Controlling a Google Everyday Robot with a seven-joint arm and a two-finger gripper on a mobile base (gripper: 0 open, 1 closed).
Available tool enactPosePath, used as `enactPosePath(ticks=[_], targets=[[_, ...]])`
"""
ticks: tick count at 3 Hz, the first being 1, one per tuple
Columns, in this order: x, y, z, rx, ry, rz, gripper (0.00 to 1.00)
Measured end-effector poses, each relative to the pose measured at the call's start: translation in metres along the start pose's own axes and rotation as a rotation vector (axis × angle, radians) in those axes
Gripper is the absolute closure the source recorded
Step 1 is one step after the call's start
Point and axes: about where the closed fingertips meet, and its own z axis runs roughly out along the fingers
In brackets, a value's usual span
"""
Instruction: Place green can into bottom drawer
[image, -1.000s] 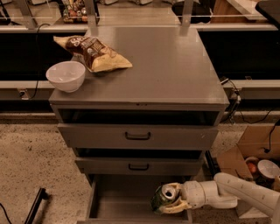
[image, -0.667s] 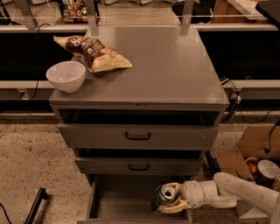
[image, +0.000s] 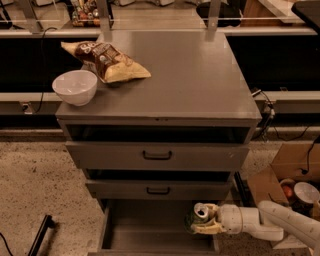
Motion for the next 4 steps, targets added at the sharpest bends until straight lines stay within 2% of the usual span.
enactPosePath(ticks=[1,2,3,4], targets=[[0.049,-0.025,-0.022,0.103,0.104,0.069,1.0],[0.108,-0.047,-0.034,0.143,0.235,0.147,1.0],[0.108,-0.047,-0.034,0.143,0.235,0.147,1.0],[0.111,-0.051,-0.016,0.091,0.25,0.114,1.0]])
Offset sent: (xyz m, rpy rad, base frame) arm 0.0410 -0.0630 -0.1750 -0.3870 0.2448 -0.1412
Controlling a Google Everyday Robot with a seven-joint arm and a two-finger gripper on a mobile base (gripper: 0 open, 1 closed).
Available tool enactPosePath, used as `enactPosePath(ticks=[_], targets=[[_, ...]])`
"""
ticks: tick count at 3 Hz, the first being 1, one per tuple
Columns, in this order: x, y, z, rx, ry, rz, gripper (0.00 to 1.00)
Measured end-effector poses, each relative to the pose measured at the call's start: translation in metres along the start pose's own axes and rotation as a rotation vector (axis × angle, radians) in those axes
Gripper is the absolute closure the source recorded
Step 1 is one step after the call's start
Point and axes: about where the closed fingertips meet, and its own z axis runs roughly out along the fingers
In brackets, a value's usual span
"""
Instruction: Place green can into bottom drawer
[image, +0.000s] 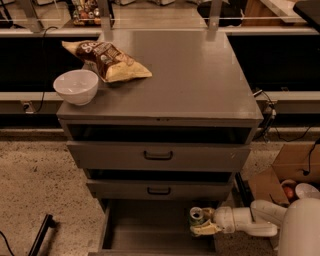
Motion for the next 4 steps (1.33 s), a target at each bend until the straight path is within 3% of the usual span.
enactPosePath(ticks=[1,2,3,4], targets=[[0.009,-0.016,0.031,-0.012,-0.055,-0.03,1.0],[0.042,-0.033,0.065,-0.021,-0.121,-0.014,1.0],[0.077,-0.043,0.074,0.016,-0.092,0.026,1.0],[0.097,-0.05,0.078,0.051,-0.067,0.043,0.82]])
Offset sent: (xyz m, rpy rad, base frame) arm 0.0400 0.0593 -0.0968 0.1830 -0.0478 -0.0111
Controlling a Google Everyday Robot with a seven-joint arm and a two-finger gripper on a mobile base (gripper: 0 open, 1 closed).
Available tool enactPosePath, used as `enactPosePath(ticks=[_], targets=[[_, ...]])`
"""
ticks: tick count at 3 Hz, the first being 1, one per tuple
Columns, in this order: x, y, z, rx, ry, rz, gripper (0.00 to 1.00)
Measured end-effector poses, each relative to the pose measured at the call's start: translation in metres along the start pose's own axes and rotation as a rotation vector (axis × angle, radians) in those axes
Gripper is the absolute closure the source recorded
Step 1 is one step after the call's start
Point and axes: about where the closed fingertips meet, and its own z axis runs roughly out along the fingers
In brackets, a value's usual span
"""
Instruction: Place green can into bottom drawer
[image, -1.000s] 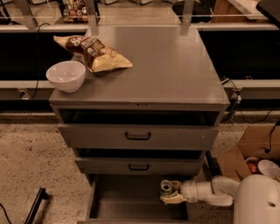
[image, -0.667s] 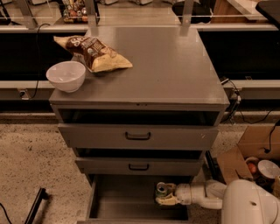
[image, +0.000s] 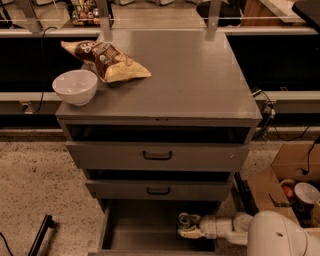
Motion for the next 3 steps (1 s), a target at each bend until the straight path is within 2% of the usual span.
enactPosePath(ticks=[1,3], targets=[[0.0185,-0.0065,0.0118,0.026,0.034,-0.019,0.58],[0.0183,-0.0048,0.0159,0.02,0.031,-0.016,0.12]])
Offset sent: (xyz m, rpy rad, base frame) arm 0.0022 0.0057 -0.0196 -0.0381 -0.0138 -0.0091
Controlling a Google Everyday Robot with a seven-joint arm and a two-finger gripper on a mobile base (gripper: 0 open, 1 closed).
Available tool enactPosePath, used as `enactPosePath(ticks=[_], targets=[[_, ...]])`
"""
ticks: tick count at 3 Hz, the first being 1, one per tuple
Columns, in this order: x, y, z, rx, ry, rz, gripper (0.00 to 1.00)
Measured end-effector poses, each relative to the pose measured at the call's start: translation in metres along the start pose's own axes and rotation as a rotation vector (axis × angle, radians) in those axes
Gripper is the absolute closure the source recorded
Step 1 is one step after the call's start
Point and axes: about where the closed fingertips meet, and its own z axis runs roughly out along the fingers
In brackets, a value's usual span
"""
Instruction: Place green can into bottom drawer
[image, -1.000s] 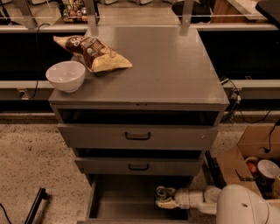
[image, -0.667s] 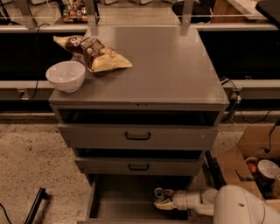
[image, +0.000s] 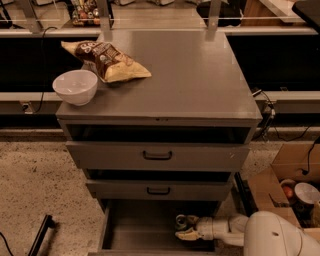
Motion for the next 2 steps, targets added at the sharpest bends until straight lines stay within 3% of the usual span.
enactPosePath(ticks=[1,2], targets=[[-0.0001,0.0007,0.0018,-0.003,-0.001,0.001,0.0],[-0.0001,0.0007,0.0018,-0.003,-0.001,0.001,0.0]])
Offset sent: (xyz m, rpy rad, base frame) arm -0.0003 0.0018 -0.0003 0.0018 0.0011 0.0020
